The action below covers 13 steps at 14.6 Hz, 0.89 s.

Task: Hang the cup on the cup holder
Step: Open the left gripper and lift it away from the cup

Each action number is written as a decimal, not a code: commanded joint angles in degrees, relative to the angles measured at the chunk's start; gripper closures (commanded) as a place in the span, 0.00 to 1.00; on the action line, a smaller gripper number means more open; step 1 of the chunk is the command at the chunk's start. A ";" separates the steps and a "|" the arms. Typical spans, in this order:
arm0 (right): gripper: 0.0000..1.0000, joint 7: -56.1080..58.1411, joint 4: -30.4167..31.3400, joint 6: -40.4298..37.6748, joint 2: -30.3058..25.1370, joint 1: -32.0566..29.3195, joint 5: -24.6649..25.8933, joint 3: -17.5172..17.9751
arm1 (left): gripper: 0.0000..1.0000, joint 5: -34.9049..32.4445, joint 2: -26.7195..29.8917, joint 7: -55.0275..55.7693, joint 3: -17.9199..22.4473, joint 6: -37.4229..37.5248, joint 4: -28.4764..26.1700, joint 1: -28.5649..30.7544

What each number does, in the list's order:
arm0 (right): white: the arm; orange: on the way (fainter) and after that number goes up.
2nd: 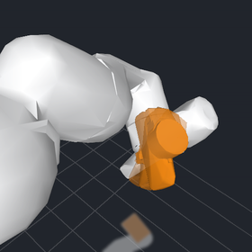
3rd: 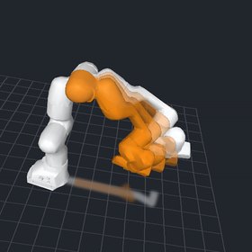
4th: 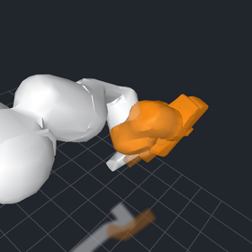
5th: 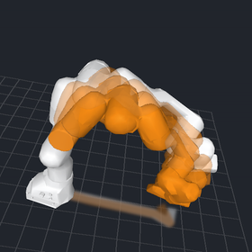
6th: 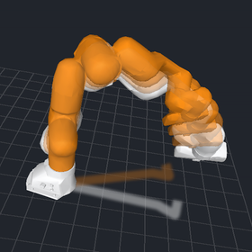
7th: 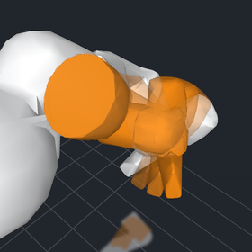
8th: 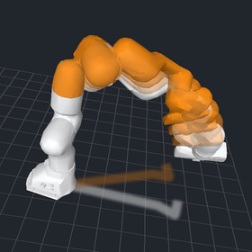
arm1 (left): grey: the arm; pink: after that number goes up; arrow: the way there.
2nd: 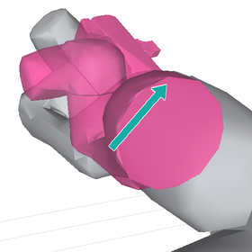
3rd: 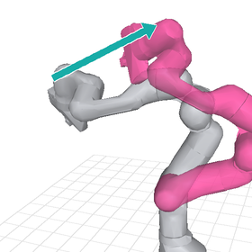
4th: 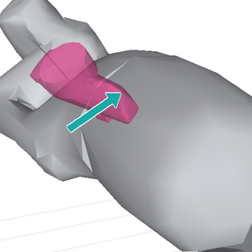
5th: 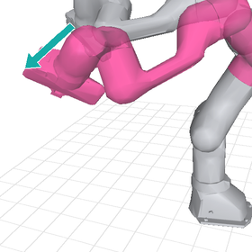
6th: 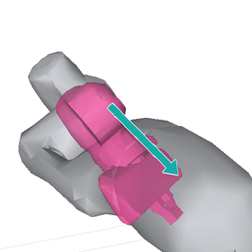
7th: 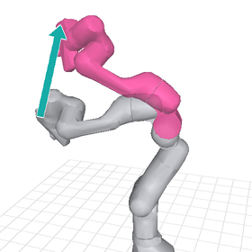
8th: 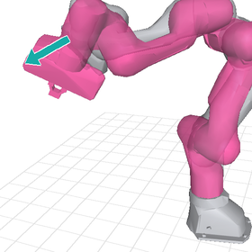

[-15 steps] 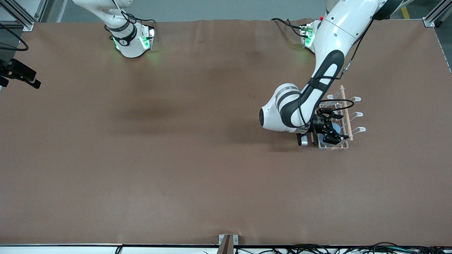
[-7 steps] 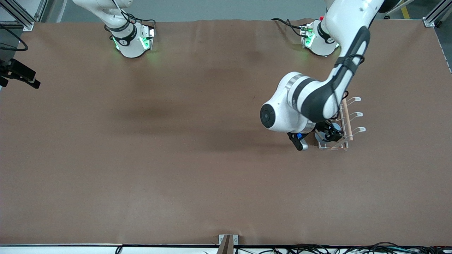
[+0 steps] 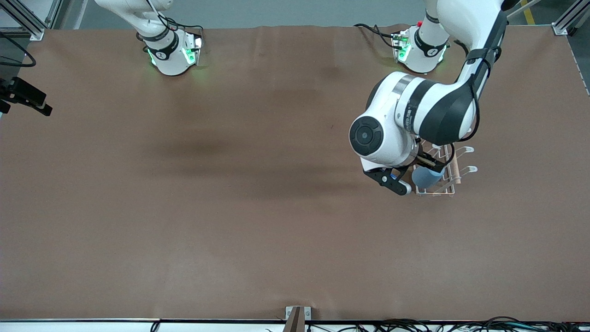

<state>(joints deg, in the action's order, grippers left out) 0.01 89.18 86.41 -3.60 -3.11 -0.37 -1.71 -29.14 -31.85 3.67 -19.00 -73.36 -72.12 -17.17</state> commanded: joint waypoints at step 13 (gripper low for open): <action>0.00 -0.28 -0.14 0.07 0.26 -0.40 0.81 0.13 | 0.00 16.73 15.68 2.74 -0.07 -7.42 3.65 17.24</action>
<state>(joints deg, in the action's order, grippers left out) 0.02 89.19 86.45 -3.39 -3.24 -0.37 -1.88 -16.34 -17.59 6.72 -18.85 -79.82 -67.18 -3.07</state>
